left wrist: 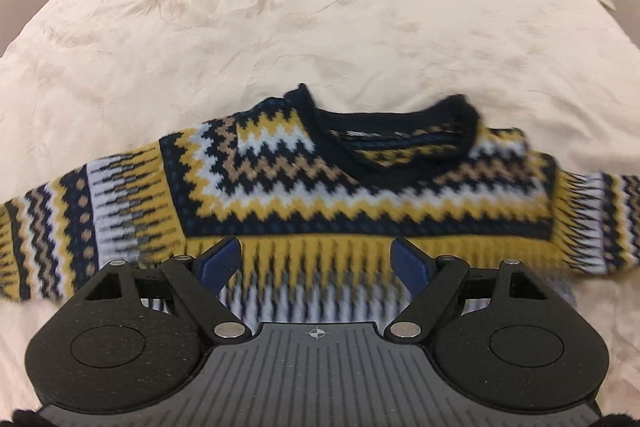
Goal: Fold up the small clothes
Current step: 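Grasp the navy cuff of one sleeve with the right gripper, then lift the sleeve and lay it across the sweater body, open right gripper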
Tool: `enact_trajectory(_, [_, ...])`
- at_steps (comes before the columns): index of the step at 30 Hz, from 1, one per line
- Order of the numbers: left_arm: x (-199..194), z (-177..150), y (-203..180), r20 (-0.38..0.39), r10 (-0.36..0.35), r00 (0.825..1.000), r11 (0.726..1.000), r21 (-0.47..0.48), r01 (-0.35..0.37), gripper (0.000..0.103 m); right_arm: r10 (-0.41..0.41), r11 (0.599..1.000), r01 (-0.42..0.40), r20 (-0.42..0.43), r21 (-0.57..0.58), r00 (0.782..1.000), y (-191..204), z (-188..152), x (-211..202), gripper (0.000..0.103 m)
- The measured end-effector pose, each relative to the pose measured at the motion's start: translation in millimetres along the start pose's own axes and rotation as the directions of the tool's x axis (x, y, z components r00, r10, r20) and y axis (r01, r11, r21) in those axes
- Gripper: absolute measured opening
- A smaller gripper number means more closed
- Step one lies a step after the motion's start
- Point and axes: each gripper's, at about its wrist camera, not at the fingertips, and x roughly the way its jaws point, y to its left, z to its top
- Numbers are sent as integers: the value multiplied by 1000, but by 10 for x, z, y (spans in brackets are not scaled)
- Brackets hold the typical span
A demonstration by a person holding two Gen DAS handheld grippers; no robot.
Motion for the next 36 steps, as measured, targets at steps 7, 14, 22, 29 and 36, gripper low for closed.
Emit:
enact_trajectory(7, [-362, -245, -315, 16, -7, 1000, 1000, -29, 8, 81, -132, 991, 132, 33, -4, 991, -811, 363, -248, 103])
enact_trajectory(14, [-519, -428, -615, 3, -8, 1000, 998, -64, 8, 81, -234, 972, 233, 47, 26, 971, -1514, 751, -404, 103])
enact_trajectory(22, [-655, -514, -834, -3, 19, 1000, 999, -50, -19, 81, -267, 963, 269, -62, 25, 962, -2013, 914, -88, 102])
enact_trajectory(29, [-735, -514, -784, -11, 63, 998, 997, -46, -63, 81, -217, 974, 220, -62, 48, 974, -2039, 785, 120, 73])
enact_trajectory(36, [-663, -550, -621, -40, 46, 998, 998, -46, -47, 81, -156, 987, 157, -31, 32, 987, -1839, 779, -167, 24])
